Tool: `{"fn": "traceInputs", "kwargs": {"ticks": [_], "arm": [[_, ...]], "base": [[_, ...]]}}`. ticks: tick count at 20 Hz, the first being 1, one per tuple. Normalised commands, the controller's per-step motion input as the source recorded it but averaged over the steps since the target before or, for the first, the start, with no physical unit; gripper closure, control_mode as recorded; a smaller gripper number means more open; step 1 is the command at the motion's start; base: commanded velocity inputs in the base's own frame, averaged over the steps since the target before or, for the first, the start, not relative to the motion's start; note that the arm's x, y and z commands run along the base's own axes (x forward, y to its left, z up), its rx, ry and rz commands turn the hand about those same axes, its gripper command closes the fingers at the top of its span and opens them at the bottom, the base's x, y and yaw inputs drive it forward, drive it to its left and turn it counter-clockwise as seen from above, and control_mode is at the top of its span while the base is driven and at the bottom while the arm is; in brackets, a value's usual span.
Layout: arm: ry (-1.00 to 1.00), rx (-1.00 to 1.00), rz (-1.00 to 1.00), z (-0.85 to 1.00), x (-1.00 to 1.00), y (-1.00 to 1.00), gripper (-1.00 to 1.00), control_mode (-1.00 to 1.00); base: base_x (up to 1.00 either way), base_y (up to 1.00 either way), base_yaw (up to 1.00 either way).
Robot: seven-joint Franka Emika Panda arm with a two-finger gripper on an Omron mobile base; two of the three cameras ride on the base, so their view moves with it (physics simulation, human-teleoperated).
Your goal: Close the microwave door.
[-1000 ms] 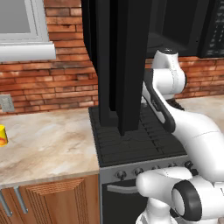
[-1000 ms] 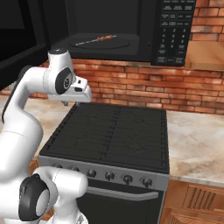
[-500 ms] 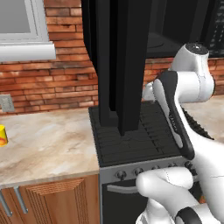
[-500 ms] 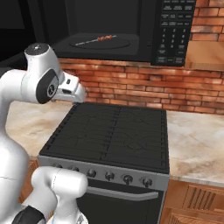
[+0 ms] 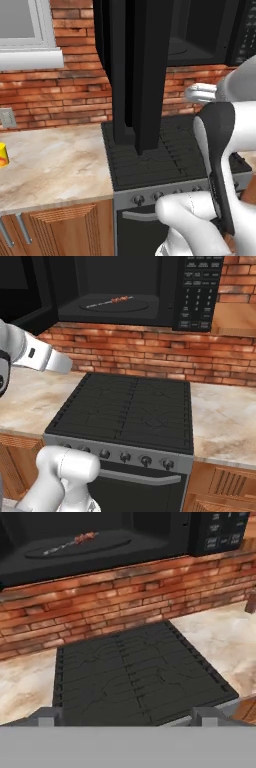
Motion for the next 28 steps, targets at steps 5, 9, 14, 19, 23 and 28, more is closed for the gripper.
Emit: {"fn": "traceInputs", "kwargs": {"ticks": [5, 9, 14, 19, 23, 28], "arm": [[-0.3, -0.01, -0.32, 0.39, -1.0, -0.02, -1.0, -1.0], [-0.28, -0.04, -0.21, 0.0, -1.0, 0.25, -1.0, -1.0], [-0.2, -0.15, -0.12, 0.0, -0.99, 0.67, -1.0, -1.0], [-0.11, -0.38, -0.18, 0.14, -0.76, 1.0, -1.0, -1.0], [-0.04, -0.41, -0.23, 0.25, -0.49, 1.0, -1.0, -1.0], [0.0, -0.37, -0.31, -0.01, 0.03, 1.0, -1.0, -1.0]], "base": [[0.0, 0.0, 0.0], [0.0, 0.0, 0.0], [0.0, 0.0, 0.0], [0.0, 0.0, 0.0], [0.0, 0.0, 0.0], [0.0, 0.0, 0.0]]}}
